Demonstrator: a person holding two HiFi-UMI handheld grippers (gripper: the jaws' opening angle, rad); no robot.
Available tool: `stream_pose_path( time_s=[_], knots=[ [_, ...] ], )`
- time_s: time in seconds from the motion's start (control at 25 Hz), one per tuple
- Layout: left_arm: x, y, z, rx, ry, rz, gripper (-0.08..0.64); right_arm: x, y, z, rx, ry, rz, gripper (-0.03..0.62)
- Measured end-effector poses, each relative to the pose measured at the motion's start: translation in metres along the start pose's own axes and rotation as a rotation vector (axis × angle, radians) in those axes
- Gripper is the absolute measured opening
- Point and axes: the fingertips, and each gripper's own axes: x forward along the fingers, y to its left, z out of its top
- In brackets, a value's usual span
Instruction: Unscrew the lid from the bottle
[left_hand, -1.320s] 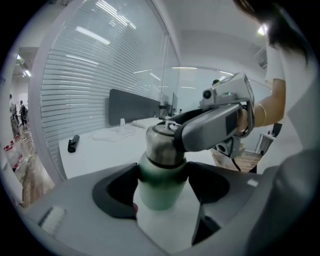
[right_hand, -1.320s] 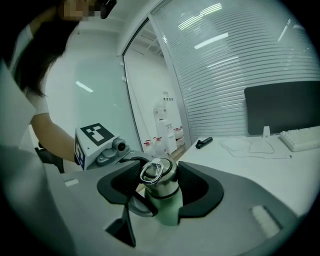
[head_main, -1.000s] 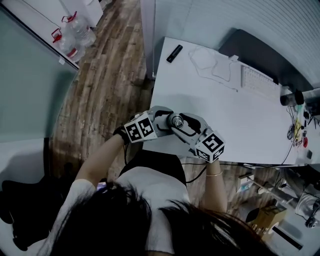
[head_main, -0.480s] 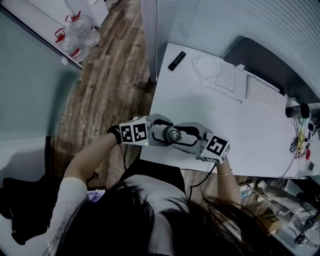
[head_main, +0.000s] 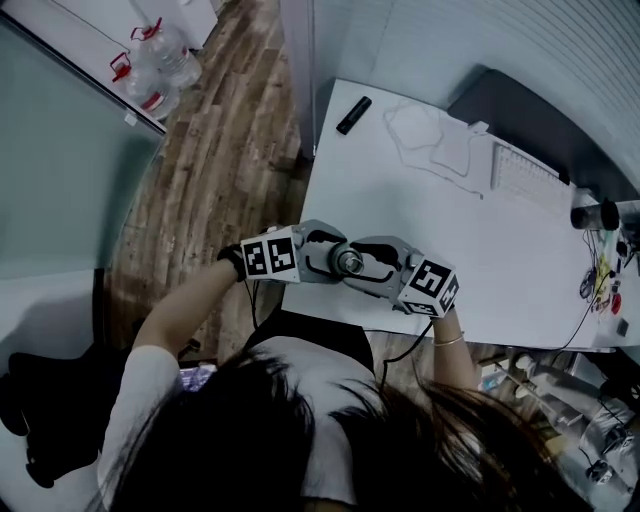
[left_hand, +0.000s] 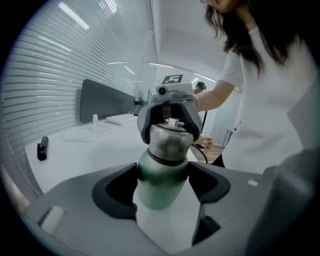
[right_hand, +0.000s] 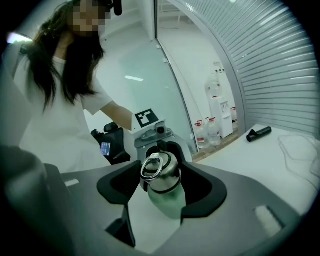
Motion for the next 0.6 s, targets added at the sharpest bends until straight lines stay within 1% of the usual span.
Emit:
stream_pose_path(
  time_s=[0.08, 0.16, 0.24, 0.32, 0.4, 0.6],
  knots=[
    [0.0, 0.0, 0.0, -0.021, -0.018, 0.027, 0.371, -0.003, 0.0, 0.0, 0.024, -0.025, -0.06, 0.235],
    [0.001, 0.0, 0.0, -0.049, -0.04, 0.056, 0.371, -0.006, -0.001, 0.0, 0.034, -0.053, -0.137, 0.236],
    [0.001, 0.002, 0.0, -0.084, -0.068, 0.091, 0.371, -0.011, -0.003, 0.0, 0.052, -0.099, -0.236, 0.238],
    [0.001, 0.005, -0.001, -0.107, -0.09, 0.133, 0.371, -0.014, -0.005, 0.003, 0.08, -0.171, -0.348, 0.238],
    [0.002, 0.004, -0.001, -0.114, -0.103, 0.173, 0.373, -0.014, -0.002, 0.006, 0.103, -0.233, -0.447, 0.236],
    [0.004, 0.006, -0.003, -0.132, -0.128, 0.248, 0.371, -0.011, -0.004, 0.006, 0.123, -0.295, -0.663, 0.236]
  ],
)
